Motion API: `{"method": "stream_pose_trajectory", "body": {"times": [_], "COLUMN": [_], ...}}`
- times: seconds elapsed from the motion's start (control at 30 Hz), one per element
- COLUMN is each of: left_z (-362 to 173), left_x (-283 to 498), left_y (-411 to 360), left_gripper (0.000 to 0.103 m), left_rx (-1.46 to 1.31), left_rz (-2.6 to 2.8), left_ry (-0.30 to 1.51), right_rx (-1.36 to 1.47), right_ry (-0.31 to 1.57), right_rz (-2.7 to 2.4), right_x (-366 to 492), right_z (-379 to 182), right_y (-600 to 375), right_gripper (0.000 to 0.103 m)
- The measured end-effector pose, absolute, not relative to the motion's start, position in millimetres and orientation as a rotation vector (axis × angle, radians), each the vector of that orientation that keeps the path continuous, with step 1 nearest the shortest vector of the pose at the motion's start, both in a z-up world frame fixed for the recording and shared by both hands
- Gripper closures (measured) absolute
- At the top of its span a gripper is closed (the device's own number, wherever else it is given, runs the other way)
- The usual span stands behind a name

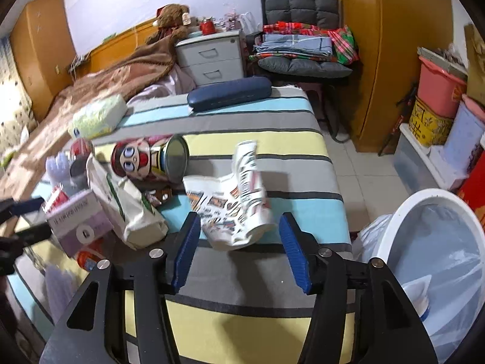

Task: Collect trash
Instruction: 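Grasp the red-label plastic bottle with left tool while right tool grasps the white paper cup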

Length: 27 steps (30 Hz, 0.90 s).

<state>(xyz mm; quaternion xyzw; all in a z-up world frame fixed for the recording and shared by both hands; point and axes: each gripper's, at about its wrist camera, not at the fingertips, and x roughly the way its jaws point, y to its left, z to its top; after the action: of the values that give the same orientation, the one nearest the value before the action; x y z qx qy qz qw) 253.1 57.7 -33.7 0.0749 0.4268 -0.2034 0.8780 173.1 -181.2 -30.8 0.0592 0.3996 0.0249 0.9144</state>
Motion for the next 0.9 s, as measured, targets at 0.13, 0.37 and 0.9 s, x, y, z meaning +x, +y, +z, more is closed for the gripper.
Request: {"method": "stream_pose_trajectory", "body": {"times": [0.13, 0.37, 0.9], "left_z": [-44, -54, -64], "left_x": [265, 273, 284], "left_y": [58, 59, 61], "left_gripper": [0.033, 0.034, 0.041], "left_rx": [0.109, 0.095, 0.012], "left_rz": [-0.417, -0.393, -0.355], "left_ry": [0.934, 0.966, 1.006], "right_rx": [0.084, 0.115, 0.14], "right_ry": [0.824, 0.838, 0.844], "right_rz": [0.033, 0.036, 0.05], "right_x": [182, 186, 182], "right_z": [-33, -41, -44], "right_y": [-179, -184, -186], "right_gripper": [0.043, 0.044, 0.073]}}
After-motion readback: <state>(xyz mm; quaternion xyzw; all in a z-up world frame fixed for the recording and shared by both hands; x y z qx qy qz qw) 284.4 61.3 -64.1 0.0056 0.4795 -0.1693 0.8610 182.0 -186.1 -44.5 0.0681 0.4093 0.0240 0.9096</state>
